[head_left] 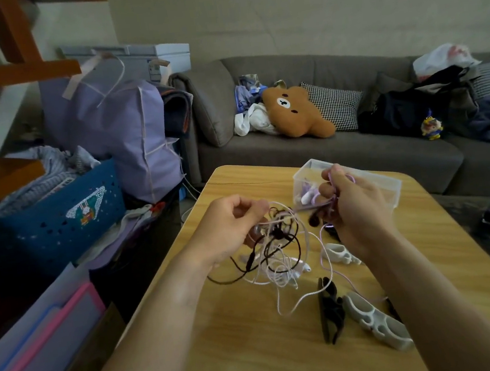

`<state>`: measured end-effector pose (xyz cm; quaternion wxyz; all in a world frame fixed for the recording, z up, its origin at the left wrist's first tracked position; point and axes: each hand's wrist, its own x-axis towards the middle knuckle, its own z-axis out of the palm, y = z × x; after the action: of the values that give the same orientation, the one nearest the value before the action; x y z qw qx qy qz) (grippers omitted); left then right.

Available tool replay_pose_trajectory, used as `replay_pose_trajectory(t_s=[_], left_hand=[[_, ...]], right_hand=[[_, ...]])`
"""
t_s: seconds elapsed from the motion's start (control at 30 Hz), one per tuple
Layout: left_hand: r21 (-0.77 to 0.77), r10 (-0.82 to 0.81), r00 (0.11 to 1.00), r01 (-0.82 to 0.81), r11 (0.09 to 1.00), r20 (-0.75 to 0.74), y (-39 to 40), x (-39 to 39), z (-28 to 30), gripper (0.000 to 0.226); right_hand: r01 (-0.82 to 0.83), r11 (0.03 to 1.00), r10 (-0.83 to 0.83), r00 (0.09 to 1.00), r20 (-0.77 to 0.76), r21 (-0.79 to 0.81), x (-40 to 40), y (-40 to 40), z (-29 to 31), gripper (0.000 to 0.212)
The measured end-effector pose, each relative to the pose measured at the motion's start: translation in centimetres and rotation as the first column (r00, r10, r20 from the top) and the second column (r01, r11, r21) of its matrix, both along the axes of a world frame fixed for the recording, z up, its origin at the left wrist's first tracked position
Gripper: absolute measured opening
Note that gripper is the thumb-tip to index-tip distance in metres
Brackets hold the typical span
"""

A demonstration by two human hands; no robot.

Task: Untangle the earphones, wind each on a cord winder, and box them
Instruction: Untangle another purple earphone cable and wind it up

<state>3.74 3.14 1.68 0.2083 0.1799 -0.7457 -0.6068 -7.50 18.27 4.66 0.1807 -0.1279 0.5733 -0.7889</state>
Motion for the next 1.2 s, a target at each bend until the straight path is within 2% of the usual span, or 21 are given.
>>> replay_pose_trajectory(t_s=[0.1,0.13,0.2,0.27,0.33,0.43,0.57,0.7,0.9,1.07,1.2], left_hand=[[0.166,-0.035,0.997,0.045,0.985,-0.063,0.3,0.1,0.2,0.033],[0.198,-0.034,0.996,0.049,0.979,-0.082,0.3,0.1,0.2,0.034],[0.255,-0.018,0.993,0.048,0.966,-0.119,0.1,0.1,0.3,0.034],[0.321,-0.015,0.988,0.065,0.945,-0.156,-0.3,0.2,0.4,0.034],[0.380,-0.042,0.983,0.108,0.919,-0.177,-0.5,0.3,0.5,0.035],[0.408,-0.146,0.975,0.205,0.890,-0.170,-0.6,0.7,0.6,0.038],[0.271,-0.248,0.966,0.257,0.928,-0.068,-0.5,1.0,0.3,0.043],[0.137,-0.225,0.974,0.219,0.966,0.034,-0.2,0.9,0.1,0.039],[0.024,-0.200,0.976,0.198,0.980,0.083,-0.4,0.4,-0.2,0.019],[-0.197,-0.190,0.966,0.223,0.955,0.177,-0.4,0.8,-0.2,0.026],[-0.308,-0.126,0.980,0.168,0.936,0.152,0.2,0.3,-0.5,0.029]], right_hand=[[-0.131,0.988,0.140,0.984,-0.115,0.078,0.3,0.1,0.0,0.041],[-0.156,0.974,0.189,0.960,-0.208,0.167,0.4,0.4,0.1,0.048],[-0.152,0.894,0.338,0.846,-0.413,0.421,0.4,1.1,0.6,0.058],[-0.143,0.769,0.515,0.717,-0.470,0.624,0.4,1.7,1.0,0.052],[-0.132,0.713,0.582,0.658,-0.477,0.688,0.3,2.0,1.1,0.034],[-0.069,0.713,0.572,0.634,-0.521,0.698,0.2,1.8,0.7,0.015],[-0.044,0.717,0.561,0.630,-0.538,0.696,0.1,1.7,0.2,0.012],[-0.081,0.805,0.480,0.671,-0.565,0.588,-0.2,1.7,0.3,0.011],[-0.129,0.818,0.478,0.694,-0.538,0.561,-0.6,1.7,0.2,0.011],[-0.044,0.867,0.347,0.768,-0.539,0.496,-0.9,1.7,0.2,0.012],[-0.076,0.883,0.344,0.776,-0.528,0.463,-0.5,1.7,0.4,0.012]])
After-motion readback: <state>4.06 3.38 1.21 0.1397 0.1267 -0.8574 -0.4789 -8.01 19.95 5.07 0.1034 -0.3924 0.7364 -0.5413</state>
